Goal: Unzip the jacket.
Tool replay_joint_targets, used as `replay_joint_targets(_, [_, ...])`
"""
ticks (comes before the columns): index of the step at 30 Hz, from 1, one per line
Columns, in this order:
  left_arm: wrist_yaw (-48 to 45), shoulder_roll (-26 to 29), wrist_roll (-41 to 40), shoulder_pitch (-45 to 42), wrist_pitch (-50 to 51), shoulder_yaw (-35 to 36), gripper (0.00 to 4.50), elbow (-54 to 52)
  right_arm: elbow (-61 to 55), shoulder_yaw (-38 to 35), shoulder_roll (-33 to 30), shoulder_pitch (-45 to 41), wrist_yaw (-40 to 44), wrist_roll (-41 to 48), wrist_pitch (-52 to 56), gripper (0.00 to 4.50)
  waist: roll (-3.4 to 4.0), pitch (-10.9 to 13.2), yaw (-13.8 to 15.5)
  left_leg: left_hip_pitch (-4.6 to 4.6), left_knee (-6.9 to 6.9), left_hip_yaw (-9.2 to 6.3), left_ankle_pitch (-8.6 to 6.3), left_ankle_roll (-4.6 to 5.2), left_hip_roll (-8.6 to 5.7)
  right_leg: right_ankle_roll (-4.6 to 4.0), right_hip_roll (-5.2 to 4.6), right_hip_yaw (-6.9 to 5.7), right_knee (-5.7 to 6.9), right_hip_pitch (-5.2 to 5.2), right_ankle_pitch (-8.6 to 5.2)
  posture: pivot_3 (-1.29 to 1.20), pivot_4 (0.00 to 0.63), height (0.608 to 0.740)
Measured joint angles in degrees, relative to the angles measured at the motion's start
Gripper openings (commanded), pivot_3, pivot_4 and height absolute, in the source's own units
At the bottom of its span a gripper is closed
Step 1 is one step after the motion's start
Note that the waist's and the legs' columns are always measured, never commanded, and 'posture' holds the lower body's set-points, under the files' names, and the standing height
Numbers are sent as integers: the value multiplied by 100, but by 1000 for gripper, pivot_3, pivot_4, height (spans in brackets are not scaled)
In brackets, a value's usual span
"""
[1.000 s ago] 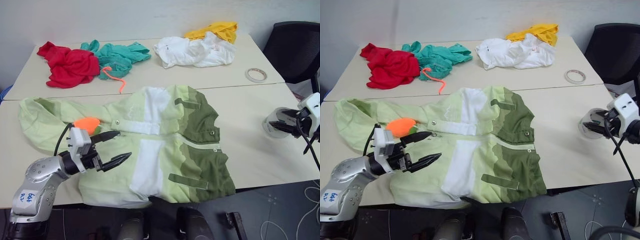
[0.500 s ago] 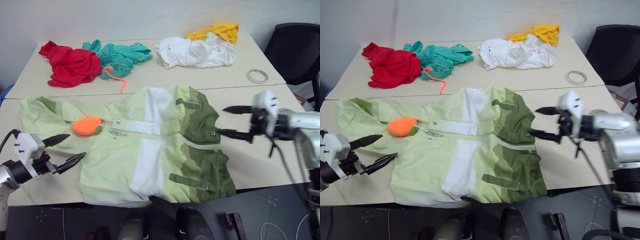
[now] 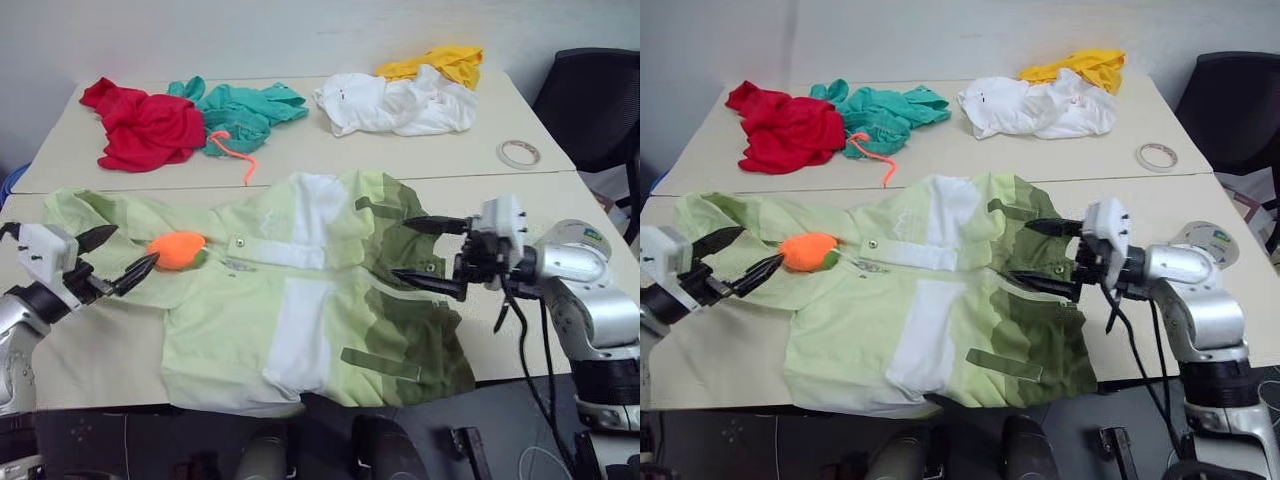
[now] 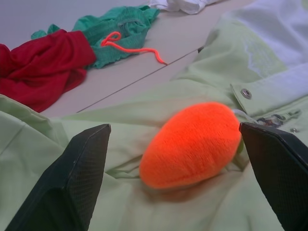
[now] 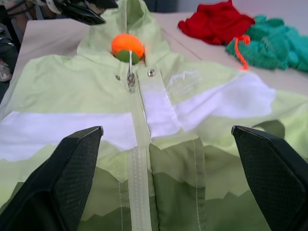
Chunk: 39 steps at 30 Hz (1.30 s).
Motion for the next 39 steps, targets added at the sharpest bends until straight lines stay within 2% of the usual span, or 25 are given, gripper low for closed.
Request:
replay_joint_targets(3, [-110, -10, 323, -564, -14, -635, 4500, 749, -249, -9, 382, 389, -9, 190, -197, 4490, -2, -1, 43, -1, 12, 7, 2, 1, 0, 1, 8, -27, 11, -3, 0, 0, 150, 740])
replay_joint_targets(7, [-380, 8, 630, -1177, -108, -1132, 4500, 1623, -410, 9, 396, 439, -138, 238, -190, 4490, -4, -2, 41, -2, 21, 8, 2, 4, -1, 4, 9, -27, 14, -4, 2, 0, 150, 740])
replay_joint_targets(8, [-422, 16, 692, -1280, -149, -1218, 4120, 1787, -450, 5, 396, 446, -169, 261, -179, 4500, -4, -2, 49, -2, 21, 7, 2, 4, -1, 4, 9, -27, 13, -4, 2, 0, 150, 740])
replay_joint_targets(11, [-526, 16, 781, -1565, -256, -1292, 3432, 2204, -554, -18, 395, 501, -273, 302, -135, 4500, -5, -3, 87, -4, 28, 7, 2, 4, 0, 4, 9, -29, 14, -3, 2, 0, 150, 740])
replay_joint_targets(17, [-755, -23, 615, -1660, -246, -1215, 1700, 2280, -636, -67, 391, 778, -394, 302, -128, 4500, -5, -3, 99, -11, 42, 4, -2, 10, -1, 5, 5, -29, 18, -3, 3, 0, 150, 740])
replay_joint_targets(21, [-1111, -357, -18, -1671, -125, -1134, 639, 1202, -666, -85, 384, 890, -413, 290, -156, 4500, -7, -2, 127, -20, 54, -13, -4, 13, -2, 6, -1, -24, 15, 6, 3, 0, 150, 740])
replay_joint_targets(23, [-1259, -471, -128, -1680, -105, -1310, 266, 562, -673, -86, 343, 948, -411, 275, -190, 4500, -7, -2, 118, -19, 54, -12, -4, 14, -5, 7, 1, -23, 15, 7, 4, 0, 150, 740])
replay_joint_targets(26, [-1376, -672, -146, -1727, -55, -1698, 266, -42, -674, -84, 293, 970, -416, 205, -211, 4500, -7, -2, 113, -17, 54, -10, -4, 14, -5, 8, 13, -28, 16, 7, 4, 0, 150, 740])
replay_joint_targets(29, [-1417, -1078, -146, -1761, 341, -2380, 266, -550, -632, -52, 293, 912, -730, -92, -186, 4500, -7, -2, 114, -16, 55, -7, -3, 14, -8, 8, 19, -29, 17, 7, 4, 0, 150, 740])
replay_joint_targets(33, [-1430, -1183, 50, -1746, 648, -2929, 1426, -524, -592, 51, 293, 813, -885, -136, 53, 4500, -7, -2, 98, -15, 54, -5, -3, 14, -3, 8, 30, -30, 16, 4, 4, 0, 150, 740])
replay_joint_targets(39, [-1549, -1060, 331, -1689, 329, -3003, 3376, -290, -609, 516, 450, 310, -927, 11, 611, 4500, -7, -2, 105, -16, 56, -7, -3, 15, -3, 8, 18, -29, 16, 4, 4, 0, 150, 740])
